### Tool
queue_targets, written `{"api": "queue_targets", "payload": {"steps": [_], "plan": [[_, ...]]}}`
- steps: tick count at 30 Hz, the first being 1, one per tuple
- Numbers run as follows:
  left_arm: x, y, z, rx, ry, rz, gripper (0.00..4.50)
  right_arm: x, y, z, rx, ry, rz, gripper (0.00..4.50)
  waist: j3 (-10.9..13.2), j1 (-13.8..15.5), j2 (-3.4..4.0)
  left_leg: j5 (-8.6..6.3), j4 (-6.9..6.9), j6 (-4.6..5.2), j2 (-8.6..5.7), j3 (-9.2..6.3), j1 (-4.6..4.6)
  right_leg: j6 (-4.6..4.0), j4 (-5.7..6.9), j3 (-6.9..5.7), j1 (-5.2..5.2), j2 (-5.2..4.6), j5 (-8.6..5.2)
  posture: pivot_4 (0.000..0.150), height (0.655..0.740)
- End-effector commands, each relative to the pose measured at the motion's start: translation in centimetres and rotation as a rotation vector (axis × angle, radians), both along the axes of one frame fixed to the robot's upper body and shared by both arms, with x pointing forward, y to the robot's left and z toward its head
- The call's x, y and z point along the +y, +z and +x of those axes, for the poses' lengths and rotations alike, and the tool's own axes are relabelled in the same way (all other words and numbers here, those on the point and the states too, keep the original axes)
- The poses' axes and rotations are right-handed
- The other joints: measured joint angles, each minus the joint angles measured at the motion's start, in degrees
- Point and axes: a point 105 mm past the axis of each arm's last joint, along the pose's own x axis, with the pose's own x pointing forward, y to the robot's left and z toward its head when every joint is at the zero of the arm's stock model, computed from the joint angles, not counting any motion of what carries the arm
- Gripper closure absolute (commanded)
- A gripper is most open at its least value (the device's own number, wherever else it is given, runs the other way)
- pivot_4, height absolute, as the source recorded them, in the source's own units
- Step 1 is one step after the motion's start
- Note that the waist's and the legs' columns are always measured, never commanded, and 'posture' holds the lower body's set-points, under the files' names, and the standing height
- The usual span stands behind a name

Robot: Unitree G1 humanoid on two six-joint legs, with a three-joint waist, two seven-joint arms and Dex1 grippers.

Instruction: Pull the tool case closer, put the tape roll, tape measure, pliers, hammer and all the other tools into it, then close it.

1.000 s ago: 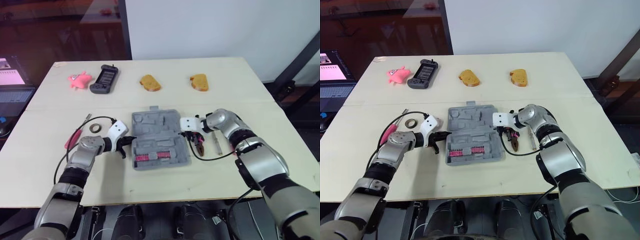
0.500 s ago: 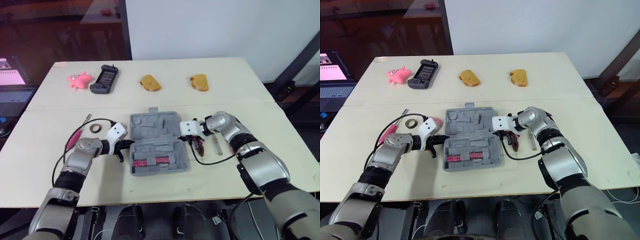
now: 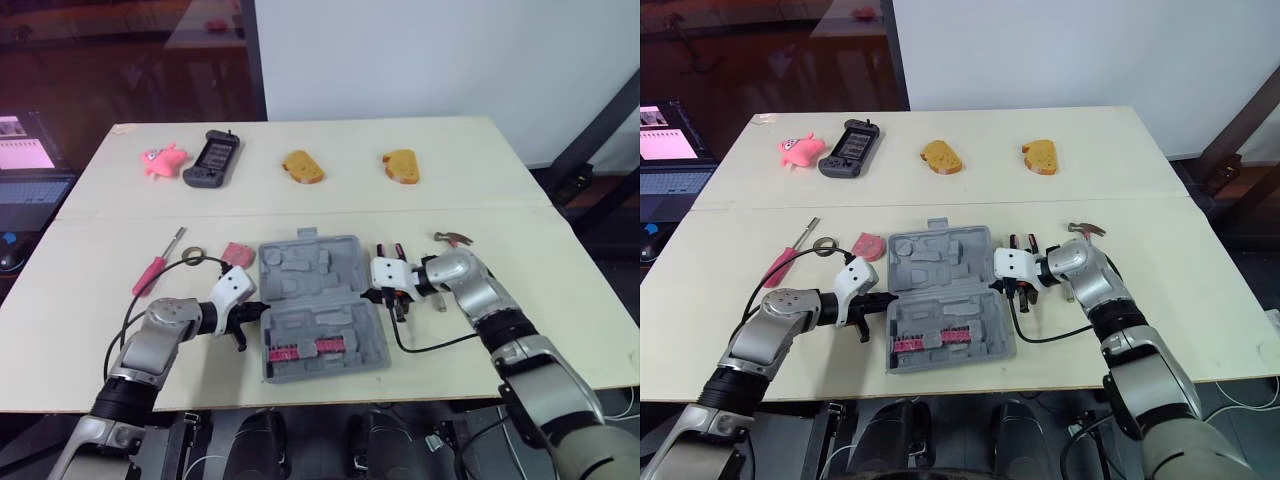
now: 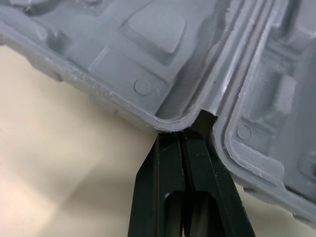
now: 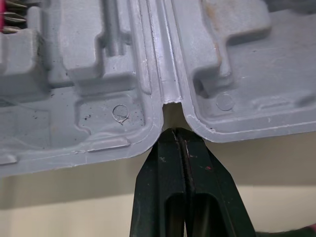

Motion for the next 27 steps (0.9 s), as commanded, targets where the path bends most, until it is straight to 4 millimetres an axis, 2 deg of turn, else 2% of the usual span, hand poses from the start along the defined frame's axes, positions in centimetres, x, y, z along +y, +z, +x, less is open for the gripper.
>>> {"api": "queue_targets", "payload": {"steps": [1, 10, 27], "plan": [[-1.5, 0.2, -0.2, -0.021, -0.047, -0.009, 4.50, 1.1, -0.1, -1.5, 0.045, 0.047, 0.012, 4.45, 0.00, 0.07, 0.00, 0.00, 0.00, 0.00, 0.00, 0.00, 0.00, 0.00, 0.00, 0.00, 0.01, 0.00, 0.00, 0.150, 0.7188], [-0.9, -0.1, 0.0, -0.028, -0.034, 0.018, 4.50, -0.4, -0.6, -2.3, 0.069, -0.002, -0.015, 4.45, -0.01, 0.19, -0.01, -0.05, 0.01, 0.08, -0.03, -0.06, 0.01, 0.00, -0.01, -0.04, 0.05, -0.01, 0.00, 0.150, 0.7188], [1.3, 0.3, 0.3, -0.055, 0.002, 0.063, 4.50, -2.3, 0.2, -1.7, 0.056, -0.032, -0.028, 4.45, -0.01, 0.11, -0.02, -0.05, 0.01, 0.09, -0.03, -0.07, 0.01, 0.00, -0.01, -0.05, 0.05, 0.00, 0.00, 0.150, 0.7188]]}}
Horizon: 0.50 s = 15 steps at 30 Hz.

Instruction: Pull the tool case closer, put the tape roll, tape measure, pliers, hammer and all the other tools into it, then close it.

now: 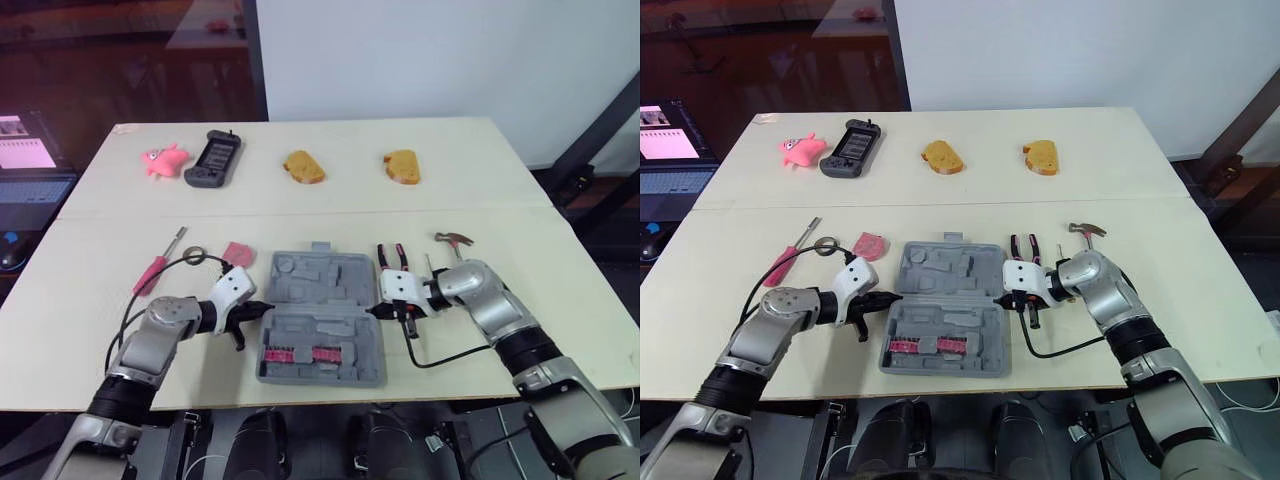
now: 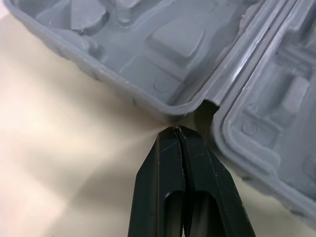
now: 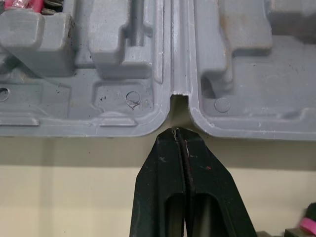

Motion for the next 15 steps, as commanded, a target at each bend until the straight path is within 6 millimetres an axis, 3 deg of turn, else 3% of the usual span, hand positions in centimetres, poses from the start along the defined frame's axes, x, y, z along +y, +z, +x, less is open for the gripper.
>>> {"api": "queue_targets", "payload": {"steps": [1, 15], "plan": [[0.5, 0.1, 0.0, -0.011, 0.003, 0.012, 4.50, -0.7, 0.4, 0.2, -0.008, -0.015, -0.009, 4.45, 0.00, 0.01, 0.00, 0.00, 0.00, 0.00, 0.00, 0.00, 0.00, 0.00, 0.00, 0.00, 0.00, 0.00, 0.00, 0.150, 0.7188], [-1.5, 0.2, -1.0, 0.030, -0.066, -0.050, 4.50, 0.5, 1.5, 0.1, -0.040, -0.033, 0.033, 4.45, 0.00, 0.03, 0.00, 0.00, 0.00, 0.00, 0.00, 0.00, -0.01, 0.00, 0.00, 0.00, -0.01, 0.00, 0.00, 0.150, 0.7188]]}}
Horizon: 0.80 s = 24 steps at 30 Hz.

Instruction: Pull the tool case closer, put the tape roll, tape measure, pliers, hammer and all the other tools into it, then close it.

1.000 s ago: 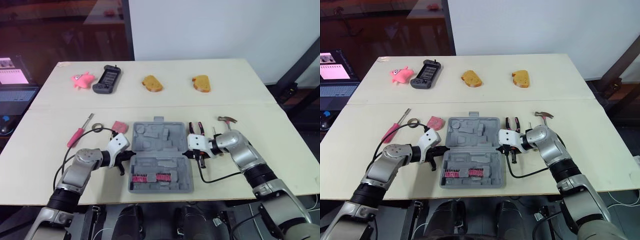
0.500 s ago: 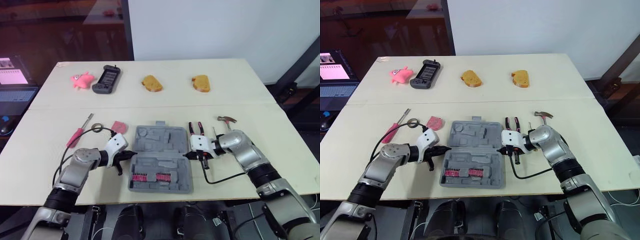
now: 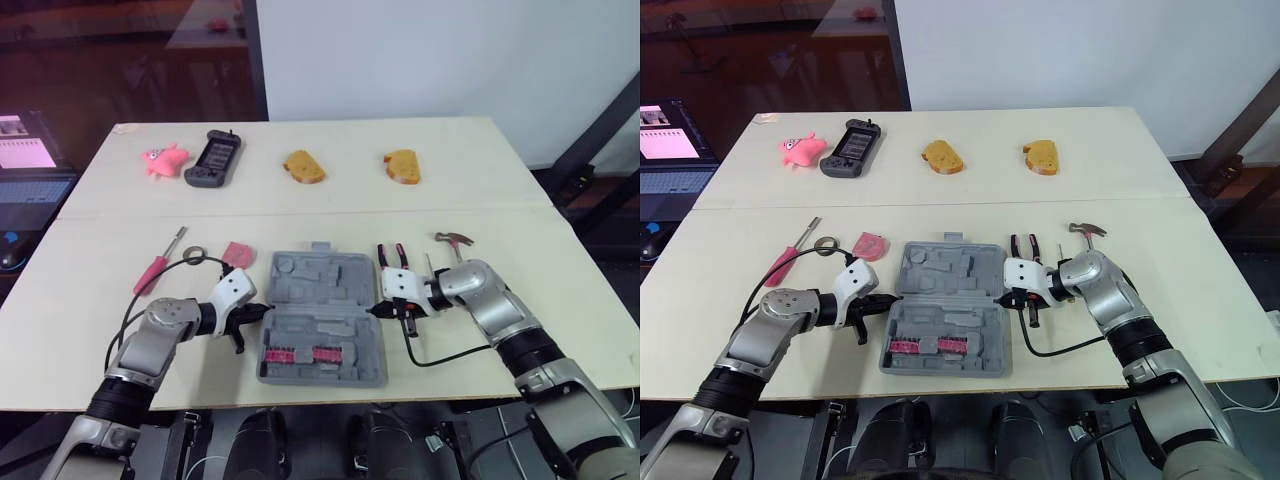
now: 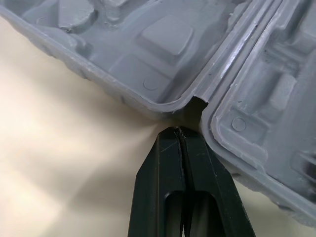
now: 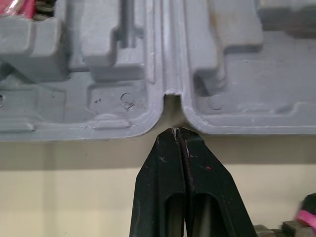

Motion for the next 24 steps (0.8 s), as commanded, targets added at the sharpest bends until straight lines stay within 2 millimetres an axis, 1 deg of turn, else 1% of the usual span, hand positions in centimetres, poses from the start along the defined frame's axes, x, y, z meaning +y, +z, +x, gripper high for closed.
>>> {"api": "queue_targets", "payload": {"steps": [1, 10, 15, 20, 24], "plan": [[-1.2, 0.3, -0.6, 0.009, -0.043, -0.031, 4.50, 0.2, 1.3, -0.1, -0.038, 0.007, 0.018, 4.45, 0.00, 0.03, 0.00, 0.00, 0.00, 0.00, 0.00, 0.00, 0.00, 0.00, 0.00, 0.00, 0.00, 0.00, 0.00, 0.150, 0.7188], [-2.3, -0.1, -1.7, 0.043, -0.072, -0.059, 4.50, 0.8, 1.1, -1.0, -0.018, 0.017, 0.028, 4.45, 0.00, 0.00, 0.00, -0.07, 0.00, 0.13, 0.00, -0.02, -0.01, 0.00, -0.02, 0.00, 0.00, 0.00, 0.00, 0.150, 0.7188], [-2.1, -0.2, -2.1, 0.047, -0.064, -0.056, 4.50, 1.1, 0.8, -1.5, -0.004, 0.023, 0.033, 4.45, 0.00, -0.02, 0.00, -0.10, 0.00, 0.17, 0.00, -0.02, -0.01, 0.00, -0.02, 0.00, 0.00, 0.00, 0.00, 0.150, 0.7188], [-1.6, -0.5, -3.5, 0.079, -0.054, -0.055, 4.50, 1.7, 0.5, -2.4, 0.030, 0.025, 0.054, 4.45, 0.00, -0.07, 0.00, -0.18, -0.01, 0.30, 0.00, -0.04, 0.00, -0.01, -0.03, 0.00, 0.00, 0.00, -0.01, 0.150, 0.7188], [-1.2, -0.8, -4.3, 0.094, -0.029, -0.057, 4.50, 1.6, 0.1, -3.4, 0.063, 0.019, 0.054, 4.45, 0.00, -0.06, 0.00, -0.19, -0.01, 0.31, 0.01, -0.06, 0.00, -0.01, -0.04, 0.00, 0.00, 0.00, -0.01, 0.150, 0.7188]]}}
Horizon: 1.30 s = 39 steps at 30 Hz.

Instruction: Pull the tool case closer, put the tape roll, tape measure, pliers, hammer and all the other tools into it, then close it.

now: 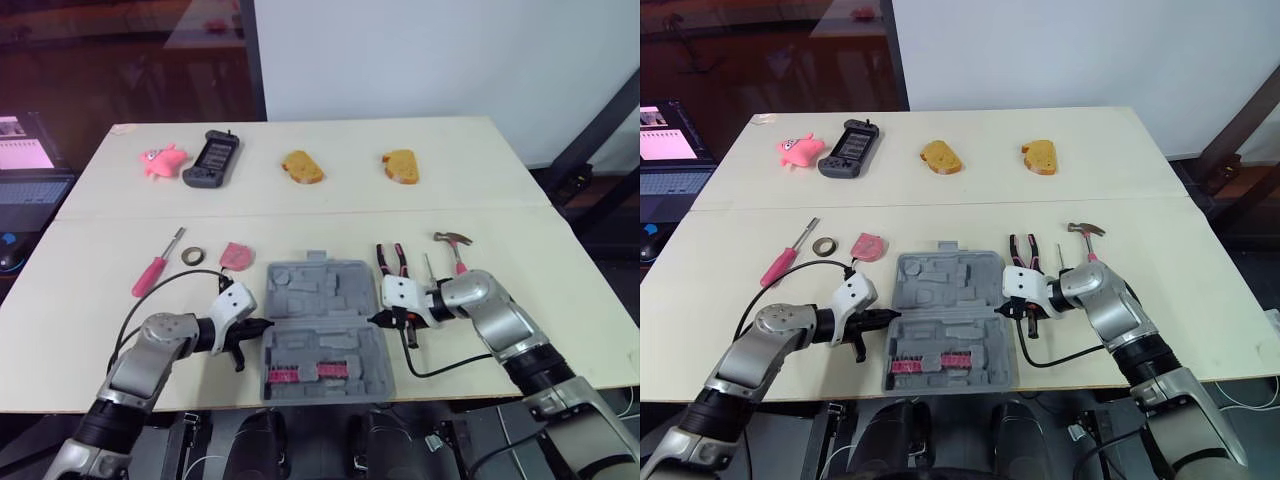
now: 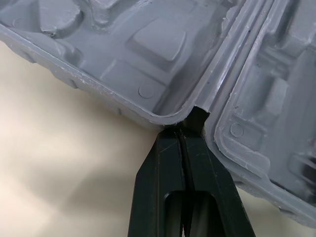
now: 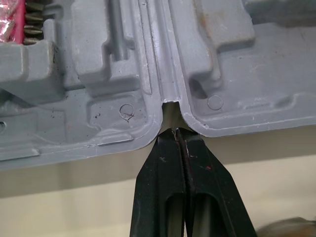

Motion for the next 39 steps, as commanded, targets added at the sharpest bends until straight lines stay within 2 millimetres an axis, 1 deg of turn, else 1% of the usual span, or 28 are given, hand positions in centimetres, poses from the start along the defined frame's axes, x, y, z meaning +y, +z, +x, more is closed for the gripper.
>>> {"api": "queue_targets", "payload": {"steps": [1, 8, 14, 19, 25, 29, 39], "plan": [[-0.8, -0.2, -1.0, 0.023, -0.027, -0.023, 4.50, 1.3, 0.6, -1.1, 0.005, 0.054, 0.043, 4.45, 0.00, 0.03, 0.00, 0.00, 0.00, 0.00, 0.00, -0.01, 0.00, 0.00, 0.00, 0.00, 0.00, 0.00, 0.00, 0.150, 0.7188], [-0.9, -0.1, -1.4, 0.031, -0.012, -0.032, 4.50, 1.3, 0.5, -1.7, 0.024, 0.046, 0.048, 4.45, 0.00, 0.04, 0.00, 0.00, 0.00, 0.00, -0.01, -0.05, 0.00, 0.00, 0.00, 0.00, 0.01, 0.00, 0.00, 0.150, 0.7188], [-0.8, -0.3, -2.8, 0.059, -0.009, -0.040, 4.50, 1.2, 0.2, -2.5, 0.047, 0.045, 0.050, 4.45, 0.00, 0.02, 0.00, -0.01, 0.00, 0.01, 0.00, -0.07, 0.00, -0.01, -0.02, 0.00, 0.01, -0.01, 0.00, 0.150, 0.7188], [-0.9, -0.6, -3.3, 0.072, -0.005, -0.044, 4.50, 1.2, 0.0, -3.2, 0.076, 0.052, 0.056, 4.45, 0.00, 0.12, -0.01, -0.02, 0.00, 0.01, 0.00, -0.09, 0.00, -0.01, -0.03, 0.00, 0.01, -0.02, 0.00, 0.150, 0.7188], [-1.1, -0.7, -3.6, 0.081, -0.004, -0.049, 4.50, 1.1, -0.1, -3.4, 0.091, 0.056, 0.046, 4.45, -0.01, 0.09, -0.01, -0.03, 0.00, 0.02, 0.00, -0.10, 0.00, -0.01, -0.05, 0.00, 0.01, -0.02, 0.00, 0.150, 0.7188], [-1.3, -0.8, -4.2, 0.094, -0.007, -0.053, 4.50, 1.1, -0.3, -3.7, 0.100, 0.055, 0.045, 4.45, 0.00, 0.09, -0.01, -0.03, -0.01, 0.03, 0.00, -0.13, 0.00, -0.01, -0.06, 0.00, 0.01, -0.02, 0.00, 0.150, 0.7188], [-1.0, -0.6, -3.3, 0.076, 0.026, -0.053, 4.50, 0.9, -0.3, -3.2, 0.088, 0.041, 0.039, 4.45, -0.01, 0.18, -0.01, -0.03, 0.00, 0.03, -0.01, -0.12, 0.00, -0.01, -0.08, 0.00, 0.03, -0.02, 0.00, 0.150, 0.7188]]}}
